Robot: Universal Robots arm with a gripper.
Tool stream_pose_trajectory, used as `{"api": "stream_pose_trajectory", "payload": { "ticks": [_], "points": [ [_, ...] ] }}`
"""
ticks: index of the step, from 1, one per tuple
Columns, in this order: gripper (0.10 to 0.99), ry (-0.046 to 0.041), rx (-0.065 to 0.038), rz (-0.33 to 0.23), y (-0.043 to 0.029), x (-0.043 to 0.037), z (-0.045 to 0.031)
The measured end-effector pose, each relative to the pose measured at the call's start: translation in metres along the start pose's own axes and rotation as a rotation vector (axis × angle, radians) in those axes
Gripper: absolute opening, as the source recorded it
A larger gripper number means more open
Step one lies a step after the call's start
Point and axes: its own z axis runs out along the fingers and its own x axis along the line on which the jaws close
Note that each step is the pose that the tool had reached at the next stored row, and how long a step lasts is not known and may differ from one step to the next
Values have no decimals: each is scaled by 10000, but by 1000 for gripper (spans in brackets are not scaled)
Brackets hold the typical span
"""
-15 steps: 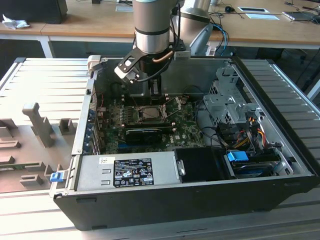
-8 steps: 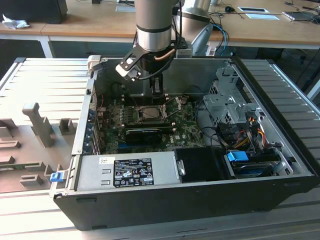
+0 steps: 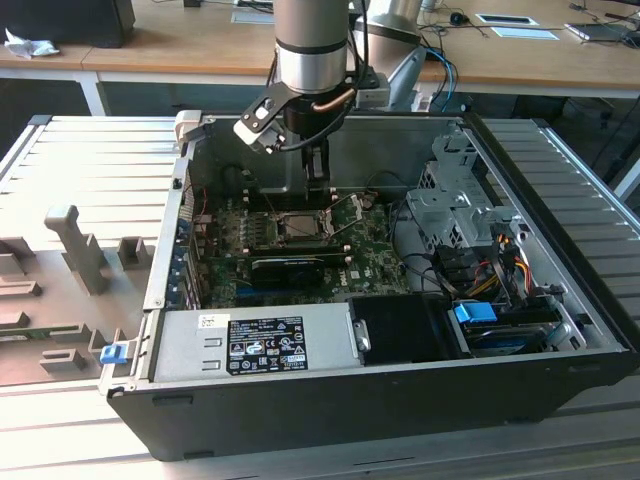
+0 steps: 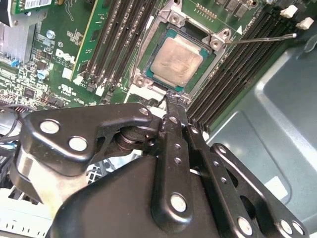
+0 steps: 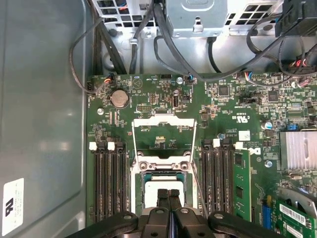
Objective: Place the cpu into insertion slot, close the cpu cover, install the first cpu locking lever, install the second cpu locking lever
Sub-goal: 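Close the cpu cover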
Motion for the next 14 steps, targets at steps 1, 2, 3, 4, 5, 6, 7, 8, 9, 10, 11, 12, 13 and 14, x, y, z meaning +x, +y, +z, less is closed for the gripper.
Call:
{"api": "stream_pose_trajectory", "payload": {
  "ticks": [1,2,3,4,5,6,7,8,9,10,11,12,13,14],
  "points": [
    [106,0,0,0,1,0,-12],
    [106,-1,0,0,2,1,-19],
    [106,0,0,0,3,1,-28],
    [106,0,0,0,3,1,-38],
    [106,0,0,0,4,1,-46],
    [106,0,0,0,5,2,-52],
    [106,-1,0,0,5,2,-57],
    [106,0,0,0,6,2,-67],
    [106,0,0,0,6,2,-73],
    [106,-1,0,0,7,2,-78],
    [106,2,0,-2,11,3,-86],
    [106,0,0,0,35,3,-88],
    [106,-2,1,-2,53,3,-94],
    [106,-1,0,1,54,4,-104]
  ]
}}
